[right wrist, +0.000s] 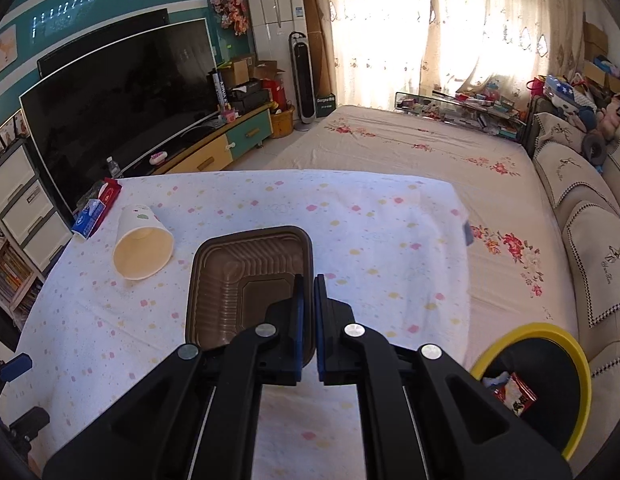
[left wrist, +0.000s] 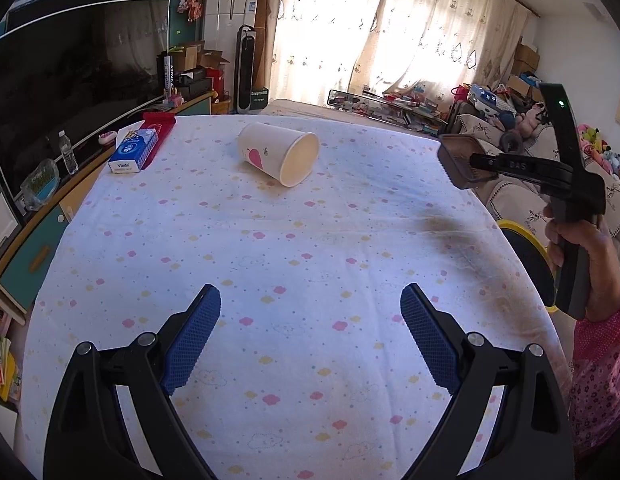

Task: Collect trash
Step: 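Carry the brown plastic tray over the bin and open the right gripper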

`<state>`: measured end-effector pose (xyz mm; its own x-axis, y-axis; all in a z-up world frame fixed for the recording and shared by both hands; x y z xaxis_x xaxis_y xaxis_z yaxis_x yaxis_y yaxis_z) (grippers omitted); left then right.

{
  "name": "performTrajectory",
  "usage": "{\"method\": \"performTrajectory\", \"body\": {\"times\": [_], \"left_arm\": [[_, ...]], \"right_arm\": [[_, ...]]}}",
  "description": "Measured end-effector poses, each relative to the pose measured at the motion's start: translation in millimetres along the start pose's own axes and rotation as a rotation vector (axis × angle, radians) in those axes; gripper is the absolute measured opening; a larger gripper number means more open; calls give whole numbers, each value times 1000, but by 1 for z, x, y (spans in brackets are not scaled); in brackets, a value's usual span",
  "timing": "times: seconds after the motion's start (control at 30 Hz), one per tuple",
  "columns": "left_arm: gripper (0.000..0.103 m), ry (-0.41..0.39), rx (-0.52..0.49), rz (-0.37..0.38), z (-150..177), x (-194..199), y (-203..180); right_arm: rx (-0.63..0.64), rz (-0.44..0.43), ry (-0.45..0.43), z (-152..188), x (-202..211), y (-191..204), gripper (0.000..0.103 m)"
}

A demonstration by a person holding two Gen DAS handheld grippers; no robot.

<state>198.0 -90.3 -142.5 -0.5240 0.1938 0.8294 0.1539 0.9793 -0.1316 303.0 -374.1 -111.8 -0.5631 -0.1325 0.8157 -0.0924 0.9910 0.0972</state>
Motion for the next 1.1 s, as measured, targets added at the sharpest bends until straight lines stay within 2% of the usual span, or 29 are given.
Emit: {"method": "performTrajectory", "body": {"times": [0.1,0.23,0.37,0.5,0.6,0.87,1.1], "left_arm": [[90,-4,-7,1,2,6,-6],[90,-2,-17,4,4,11,-14],[90,6,-23,-10,1,9,-21],[90,23,-20,-6,-6,2,-26],[90,28,-19,-17,-11,-3,-30],[90,27,4,-82,-44,-28,-26],[90,30,68,-174,-93,-72,-9]], "right_arm": [[-58,61,-30,25,23,-38,5],[-171,132,-20,59,32,-99,5],[-270,198,22,89,21,-150,5],[-320,246,77,106,2,-185,7],[-354,259,69,112,-1,-195,21],[-364,278,0,116,13,-187,23],[-331,225,-34,110,21,-163,28]]}}
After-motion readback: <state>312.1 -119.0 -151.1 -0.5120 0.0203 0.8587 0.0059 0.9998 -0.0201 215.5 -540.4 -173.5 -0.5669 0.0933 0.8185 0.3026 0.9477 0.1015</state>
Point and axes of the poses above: each gripper's, at about its wrist camera, not at the fingertips, and x roughly against the way its jaws point, y to its left, z to its underside, the point moved 1 cm from there along -x, roughly the way its jaws point, and after that the axes turned 13 degrees about y, right-handed, at the moved point
